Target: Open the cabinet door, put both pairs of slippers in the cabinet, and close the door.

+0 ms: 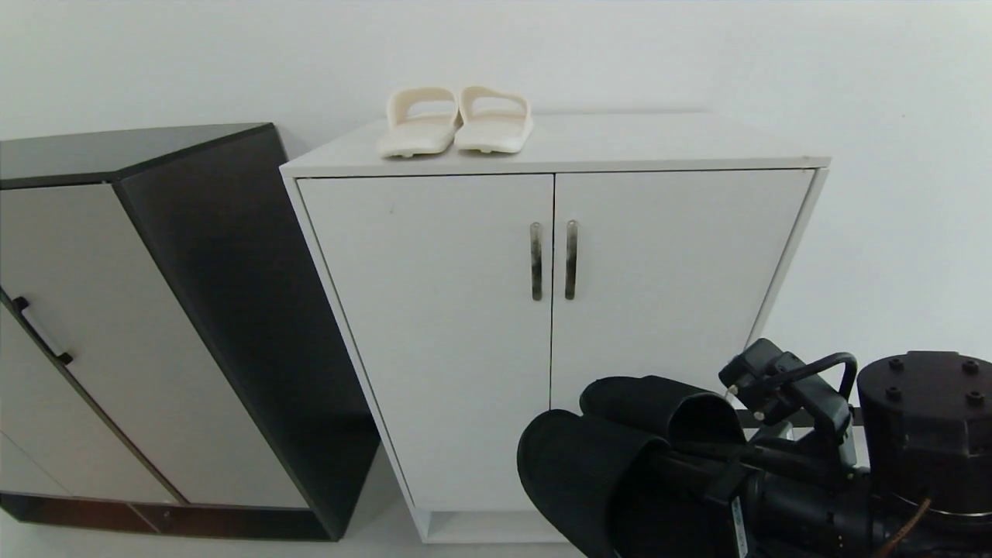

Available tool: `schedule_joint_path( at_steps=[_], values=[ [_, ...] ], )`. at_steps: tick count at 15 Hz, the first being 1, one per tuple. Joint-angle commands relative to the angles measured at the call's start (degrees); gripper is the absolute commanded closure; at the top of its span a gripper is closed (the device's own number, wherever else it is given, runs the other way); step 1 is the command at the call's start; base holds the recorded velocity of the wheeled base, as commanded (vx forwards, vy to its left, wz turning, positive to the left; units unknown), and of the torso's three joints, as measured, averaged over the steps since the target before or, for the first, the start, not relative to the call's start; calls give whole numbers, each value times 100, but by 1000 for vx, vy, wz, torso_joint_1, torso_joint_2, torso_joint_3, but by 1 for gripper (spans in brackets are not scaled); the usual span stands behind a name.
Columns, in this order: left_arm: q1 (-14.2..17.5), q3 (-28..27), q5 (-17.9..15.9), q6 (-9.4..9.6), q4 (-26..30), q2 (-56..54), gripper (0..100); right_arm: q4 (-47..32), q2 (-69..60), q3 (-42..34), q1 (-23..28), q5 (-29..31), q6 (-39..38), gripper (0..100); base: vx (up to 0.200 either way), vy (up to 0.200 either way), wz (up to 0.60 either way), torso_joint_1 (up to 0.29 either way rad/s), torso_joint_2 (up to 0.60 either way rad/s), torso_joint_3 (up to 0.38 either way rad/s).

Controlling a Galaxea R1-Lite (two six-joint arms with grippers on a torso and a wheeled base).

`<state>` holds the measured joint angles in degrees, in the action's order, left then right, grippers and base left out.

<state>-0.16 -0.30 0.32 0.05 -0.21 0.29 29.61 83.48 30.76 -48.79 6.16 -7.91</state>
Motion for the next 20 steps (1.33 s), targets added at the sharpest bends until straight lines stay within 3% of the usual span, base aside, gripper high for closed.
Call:
schedule_joint_path(
  at_steps=[1, 2, 3, 5, 6, 7, 8, 9, 10, 11, 13, 15, 18, 19, 20],
  values=[
    [7, -532, 30, -163, -14, 296, 0, 10, 63, -17, -8, 0, 27, 100, 0, 0, 0, -71, 452, 378],
    [-19, -1411, -14, -1104, 3, 727, 0, 10, 116, -17, -8, 8, 62, 100, 0, 0, 0, -36, 442, 383],
    [-46, -1639, -243, -1244, -6, 1008, 0, 10, 98, -17, -17, 8, 62, 100, 0, 0, 0, -41, 447, 408],
    [-125, -1631, -1069, -1227, -23, 1606, 0, 18, 72, -8, -26, 17, 70, 100, 0, 0, 0, -27, 349, 344],
    [-116, -1648, -1666, -1060, -50, 2150, 0, 10, 72, -17, -26, 17, 70, 100, 0, 0, 0, -17, 163, 149],
    [-116, -1666, -1842, -928, -85, 2397, 0, 10, 72, -17, -26, 17, 70, 100, 0, 0, 0, -2, 85, 90],
    [-125, -1727, -2053, -559, -445, 3284, 0, 10, 72, -17, -26, 35, 70, 100, 0, 0, 0, -2, 51, 32],
    [-230, -1780, -2220, -356, -700, 3794, 0, 10, 72, -17, -26, 44, 70, 100, 0, 0, 0, 0, 0, 0],
    [-327, -1850, -2290, -295, -779, 4023, 0, 10, 81, -26, -26, 44, 70, 100, 0, 0, 0, 0, 0, 0],
    [-828, -2220, -2317, -269, -858, 4770, 0, 1, 125, -26, -34, 17, 70, 100, 0, 0, 0, 0, 0, 0],
    [-1478, -2870, -2308, -269, -928, 5613, 0, 27, 204, -17, -114, 17, 79, 100, 0, 0, 0, 0, 0, 0],
    [-1997, -3476, -2290, -286, -1342, 6378, 0, 247, 177, -8, -201, 52, 88, 100, 0, 0, 0, 0, 0, 0],
    [-3087, -4206, -2290, -444, -2001, 7556, 0, 308, 168, -70, -254, 70, 79, 100, 0, 0, 0, 0, 0, 0],
    [-3412, -4505, -2282, -611, -2150, 7863, 0, 317, 168, -61, -254, 61, 88, 100, 0, 0, 0, 0, 0, 0],
    [-3728, -4856, -2238, -937, -2150, 8092, 0, 317, 142, -52, -254, 70, 88, 100, 0, 0, 0, 0, 0, 0]
  ],
)
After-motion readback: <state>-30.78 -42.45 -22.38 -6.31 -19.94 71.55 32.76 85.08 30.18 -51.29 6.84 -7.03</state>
